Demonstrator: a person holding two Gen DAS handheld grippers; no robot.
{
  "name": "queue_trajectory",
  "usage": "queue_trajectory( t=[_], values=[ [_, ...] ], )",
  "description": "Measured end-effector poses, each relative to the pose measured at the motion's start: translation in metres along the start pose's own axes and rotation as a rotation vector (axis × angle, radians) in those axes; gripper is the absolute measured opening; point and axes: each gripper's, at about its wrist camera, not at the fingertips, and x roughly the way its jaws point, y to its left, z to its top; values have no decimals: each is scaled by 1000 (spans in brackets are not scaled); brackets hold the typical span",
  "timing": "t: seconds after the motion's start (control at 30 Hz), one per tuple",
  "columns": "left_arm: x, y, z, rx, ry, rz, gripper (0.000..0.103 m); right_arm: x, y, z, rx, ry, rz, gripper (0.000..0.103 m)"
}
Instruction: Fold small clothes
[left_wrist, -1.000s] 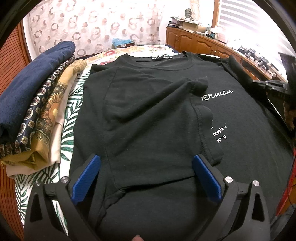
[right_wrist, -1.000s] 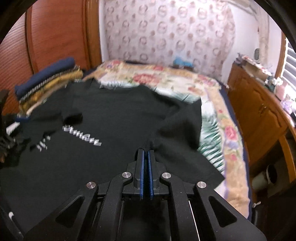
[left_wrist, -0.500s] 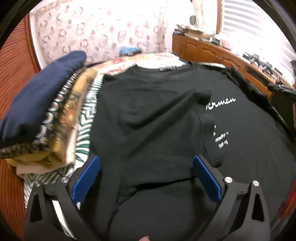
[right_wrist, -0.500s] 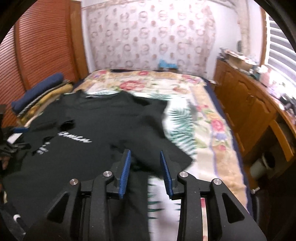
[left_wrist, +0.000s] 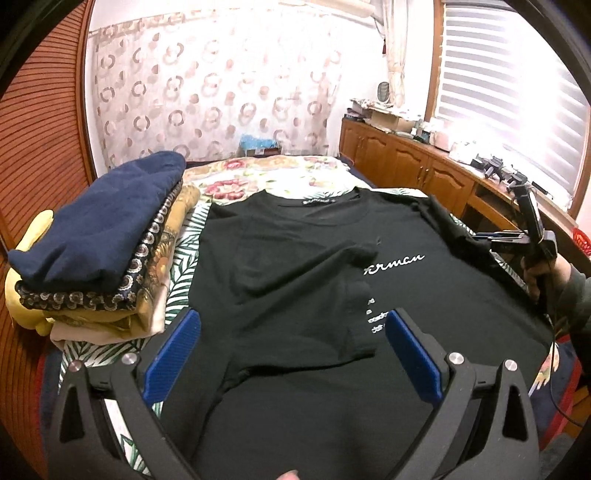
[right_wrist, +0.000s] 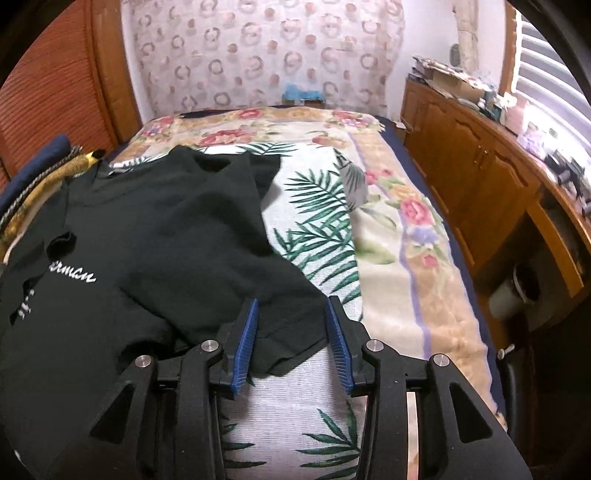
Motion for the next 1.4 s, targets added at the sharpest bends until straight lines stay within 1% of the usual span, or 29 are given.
queue_trajectory(
  t=[0.03,0.07,0.13,0.2,0.27,0.4,0.47,0.53,0.6,0.67,0.77,0.83,1.07,1.27,1.3,1.37,1.4],
  values=[
    [-2,-2,0,3,-6,0,101,-1,4,0,-26,-2,17,12],
    [-4,-3,0,7,-12,0,101,-1,9,0,-52,-1,29,3],
    [-7,-6,0,14,-16,0,101,-3,16,0,-97,3,29,0],
    [-10,-6,-1,17,-26,6,101,-8,18,3,-90,-15,50,0],
    [-13,-6,-3,12,-30,4,101,-24,21,12,-78,-74,67,0],
    [-17,-5,-5,-1,-35,1,101,-47,32,34,-91,-152,62,0],
    [-20,-5,-6,-4,-38,0,101,-48,31,42,-88,-155,68,0],
    [-20,-5,-6,-8,-39,-4,101,-42,28,43,-79,-135,29,0],
    [-20,-6,-8,-10,-34,-11,101,-35,23,40,-56,-106,10,6],
    [-19,-8,-9,-9,-30,-17,101,-24,16,32,-32,-77,-9,29],
    [-18,-13,-9,-1,-24,-24,101,-14,6,22,-12,-52,-20,34],
    [-18,-17,-10,6,-21,-29,101,-6,0,16,-2,-28,-38,35],
    [-16,-25,-11,17,-13,-40,101,1,-10,2,12,14,-38,36],
    [-14,-26,-11,14,-7,-41,101,-2,-11,-4,18,14,0,35],
    [-14,-26,-11,14,-7,-41,101,-2,-10,-5,10,14,-1,32],
    [-13,-26,-11,13,-4,-42,101,-3,-7,-6,-6,13,16,17],
    [-12,-25,-12,12,-3,-42,101,-4,-5,-5,-18,13,31,12]
  ],
)
